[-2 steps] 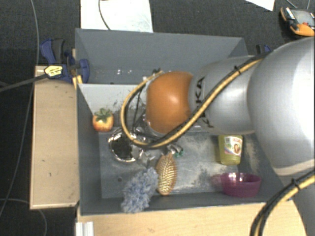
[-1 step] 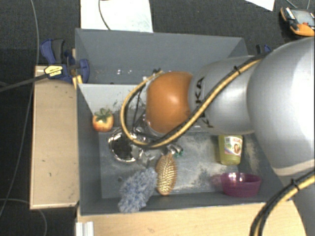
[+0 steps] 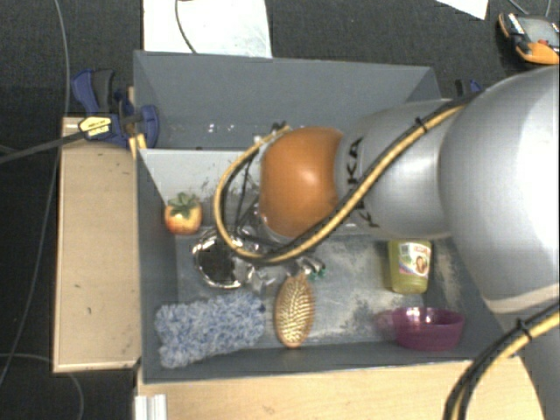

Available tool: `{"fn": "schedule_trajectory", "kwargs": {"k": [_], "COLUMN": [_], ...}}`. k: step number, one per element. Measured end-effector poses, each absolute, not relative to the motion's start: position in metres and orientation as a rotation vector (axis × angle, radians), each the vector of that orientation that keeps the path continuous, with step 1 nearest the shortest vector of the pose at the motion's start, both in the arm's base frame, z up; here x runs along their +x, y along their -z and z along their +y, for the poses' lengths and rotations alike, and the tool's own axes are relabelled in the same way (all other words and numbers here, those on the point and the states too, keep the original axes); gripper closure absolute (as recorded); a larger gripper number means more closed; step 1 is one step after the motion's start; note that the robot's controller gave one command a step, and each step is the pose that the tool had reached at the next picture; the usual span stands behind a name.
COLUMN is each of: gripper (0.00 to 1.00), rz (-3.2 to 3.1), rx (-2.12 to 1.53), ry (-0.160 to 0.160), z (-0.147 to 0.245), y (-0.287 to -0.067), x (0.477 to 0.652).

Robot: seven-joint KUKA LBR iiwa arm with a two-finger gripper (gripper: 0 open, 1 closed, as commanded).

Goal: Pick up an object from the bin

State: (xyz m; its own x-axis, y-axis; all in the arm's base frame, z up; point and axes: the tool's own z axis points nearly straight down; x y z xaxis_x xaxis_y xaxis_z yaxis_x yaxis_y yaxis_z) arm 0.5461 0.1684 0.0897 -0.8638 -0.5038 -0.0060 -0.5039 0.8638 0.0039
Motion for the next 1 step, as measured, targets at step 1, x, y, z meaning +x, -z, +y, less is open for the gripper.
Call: {"fn": "schedule_trajectory", "kwargs": {"k": [1], "gripper": [1.0], "rz": [3.029], "rx": [-0.815], "ry": [-0.008], "z": [0.1685], "y": [-0.0897], "x": [0.5461]}}
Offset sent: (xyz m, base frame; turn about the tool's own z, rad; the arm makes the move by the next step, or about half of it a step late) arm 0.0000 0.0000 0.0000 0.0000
